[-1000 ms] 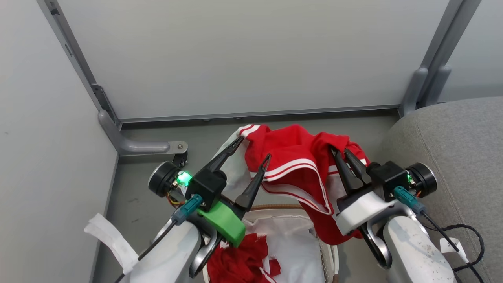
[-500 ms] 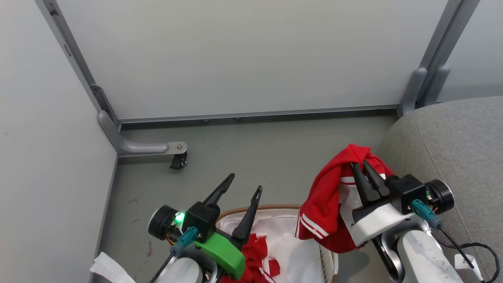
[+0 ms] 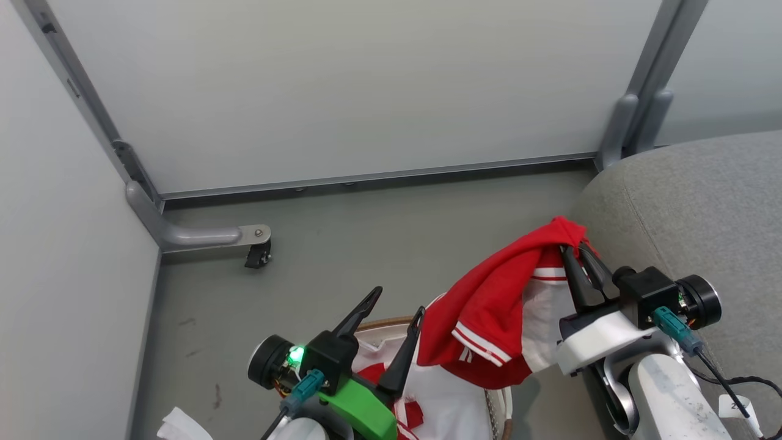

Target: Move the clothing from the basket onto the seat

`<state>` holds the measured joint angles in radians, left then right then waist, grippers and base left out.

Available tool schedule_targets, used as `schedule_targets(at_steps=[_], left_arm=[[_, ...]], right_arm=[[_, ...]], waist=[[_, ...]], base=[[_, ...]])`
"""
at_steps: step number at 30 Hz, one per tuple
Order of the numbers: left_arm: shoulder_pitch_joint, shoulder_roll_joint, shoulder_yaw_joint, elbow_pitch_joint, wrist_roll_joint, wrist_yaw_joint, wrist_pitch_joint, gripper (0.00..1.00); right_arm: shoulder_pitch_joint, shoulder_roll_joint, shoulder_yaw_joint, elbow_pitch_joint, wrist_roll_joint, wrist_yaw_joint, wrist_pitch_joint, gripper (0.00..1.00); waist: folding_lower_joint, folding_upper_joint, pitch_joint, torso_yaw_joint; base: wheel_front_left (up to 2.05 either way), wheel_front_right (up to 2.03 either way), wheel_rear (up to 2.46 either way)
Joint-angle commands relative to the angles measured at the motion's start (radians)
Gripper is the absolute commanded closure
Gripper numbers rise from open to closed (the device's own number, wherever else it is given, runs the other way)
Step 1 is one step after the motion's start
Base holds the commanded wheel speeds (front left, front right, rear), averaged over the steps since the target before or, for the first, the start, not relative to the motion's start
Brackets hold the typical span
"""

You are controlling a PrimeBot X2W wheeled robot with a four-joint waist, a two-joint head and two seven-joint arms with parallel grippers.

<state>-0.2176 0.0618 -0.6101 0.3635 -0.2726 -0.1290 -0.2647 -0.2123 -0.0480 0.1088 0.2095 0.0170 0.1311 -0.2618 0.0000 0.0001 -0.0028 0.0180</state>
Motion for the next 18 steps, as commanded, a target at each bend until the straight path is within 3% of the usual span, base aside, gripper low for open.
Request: schedule_targets(at_steps=[1,12,18], left_arm=[[0.012,-0.001,0.005,-0.004,-0.005,-0.002,0.001,0.00],[0.002,-0.007,-0.007,-0.020,-0.001,-0.002,0.001,0.00],[-0.015,-0.009,-0.021,-0.017,-0.006,-0.002,0.001,0.00]], right_arm=[[0.001,-0.004,-0.006,-0.009,-0.006,0.000,-0.005,1.00],[0.029,-0.004,-0.047,-0.032,-0.031,-0.001,-0.005,1.00],[0.039,-0.004,-0.077,-0.038,-0.037,-0.001,-0.005,1.00]], waist=[[0.0000,-0.0001,0.010,-0.047],[0.0000,-0.0001,0.046,-0.252],[0.0000,-0.0001,0.062,-0.324]], base=[[0.00,0.00,0.00],[0.00,0.00,0.00],[0.00,0.00,0.00]])
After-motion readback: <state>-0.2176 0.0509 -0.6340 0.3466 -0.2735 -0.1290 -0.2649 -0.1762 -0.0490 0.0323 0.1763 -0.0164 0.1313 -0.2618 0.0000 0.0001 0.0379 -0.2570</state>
